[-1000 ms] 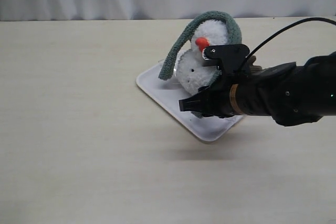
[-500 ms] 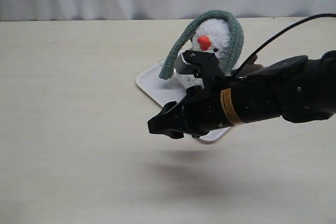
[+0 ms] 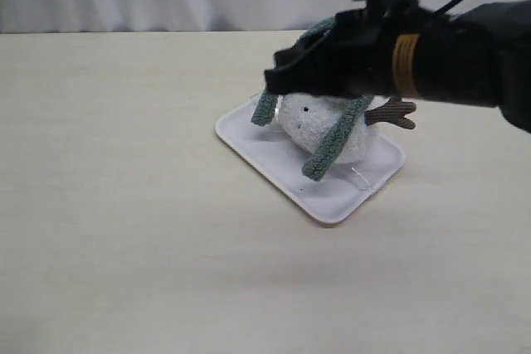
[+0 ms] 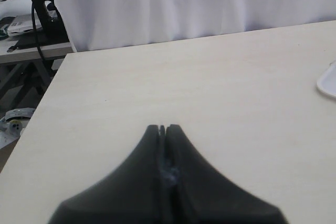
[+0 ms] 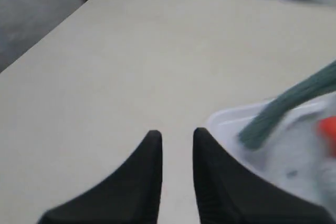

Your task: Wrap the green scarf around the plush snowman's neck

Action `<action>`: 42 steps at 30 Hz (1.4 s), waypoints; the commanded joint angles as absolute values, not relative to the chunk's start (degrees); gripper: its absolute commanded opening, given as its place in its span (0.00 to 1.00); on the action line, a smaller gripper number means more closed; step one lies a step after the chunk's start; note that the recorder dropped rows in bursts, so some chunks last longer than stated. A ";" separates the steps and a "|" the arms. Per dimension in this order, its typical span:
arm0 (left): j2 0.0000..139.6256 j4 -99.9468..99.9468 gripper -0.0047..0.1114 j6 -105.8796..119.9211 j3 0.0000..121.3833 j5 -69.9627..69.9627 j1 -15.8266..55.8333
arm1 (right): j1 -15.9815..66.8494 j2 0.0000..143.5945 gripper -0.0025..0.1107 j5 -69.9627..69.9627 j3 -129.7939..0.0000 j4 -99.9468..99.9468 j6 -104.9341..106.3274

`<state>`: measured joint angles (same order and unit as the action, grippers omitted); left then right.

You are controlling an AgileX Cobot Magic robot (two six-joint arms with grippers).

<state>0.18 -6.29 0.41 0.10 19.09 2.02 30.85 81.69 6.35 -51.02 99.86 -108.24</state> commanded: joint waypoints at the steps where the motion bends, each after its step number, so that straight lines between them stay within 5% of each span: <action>1: 0.00 -5.95 0.04 0.45 0.00 18.48 2.01 | 30.77 79.16 0.32 -15.54 -51.23 99.95 -99.80; 4: 0.00 -5.95 0.04 0.45 0.00 18.48 2.01 | 30.65 80.27 0.43 -28.94 -52.38 93.76 -90.92; 8: 0.00 -5.95 0.04 0.45 0.00 18.48 2.01 | 30.27 84.98 0.45 -41.90 -59.25 72.38 -65.91; 17: 0.00 -5.95 0.04 0.45 0.00 18.48 2.01 | 23.95 94.33 0.45 -39.70 -76.60 22.50 -21.82; 24: 0.00 -5.95 0.04 0.45 0.00 18.48 2.01 | 23.83 98.03 0.44 -38.99 -78.61 30.65 -26.83; 36: 0.00 -5.95 0.04 0.45 0.00 18.48 2.01 | 23.83 101.76 0.06 -36.52 -78.61 36.84 -27.90; 42: 0.00 -5.95 0.04 0.45 0.00 18.48 2.01 | 23.83 101.85 0.06 -39.85 -78.61 43.25 -28.13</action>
<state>0.18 -6.29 0.41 0.10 19.09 2.02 24.22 101.85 -38.65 -78.38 40.54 -28.31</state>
